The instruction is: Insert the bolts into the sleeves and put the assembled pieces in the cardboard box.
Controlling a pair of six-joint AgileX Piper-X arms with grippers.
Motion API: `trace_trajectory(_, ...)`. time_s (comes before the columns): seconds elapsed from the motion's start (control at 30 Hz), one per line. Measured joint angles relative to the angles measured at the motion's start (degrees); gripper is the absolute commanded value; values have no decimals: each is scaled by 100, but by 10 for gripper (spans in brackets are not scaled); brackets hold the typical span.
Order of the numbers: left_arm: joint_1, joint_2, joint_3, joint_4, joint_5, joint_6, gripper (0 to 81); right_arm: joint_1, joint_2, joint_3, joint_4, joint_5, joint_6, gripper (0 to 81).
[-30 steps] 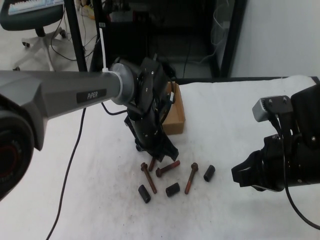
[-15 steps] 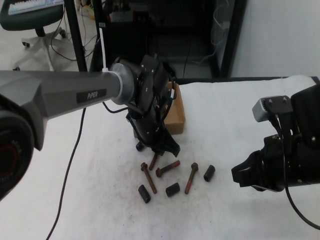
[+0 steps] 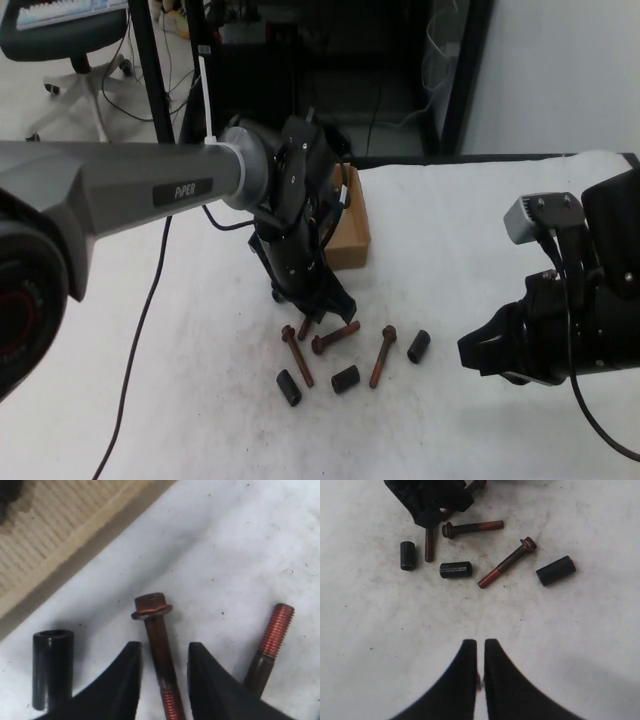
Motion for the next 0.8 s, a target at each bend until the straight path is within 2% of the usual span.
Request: trace_trajectory(0.8, 0, 242, -307, -79, -54, 0, 297, 0, 0, 0, 123, -74, 0, 60)
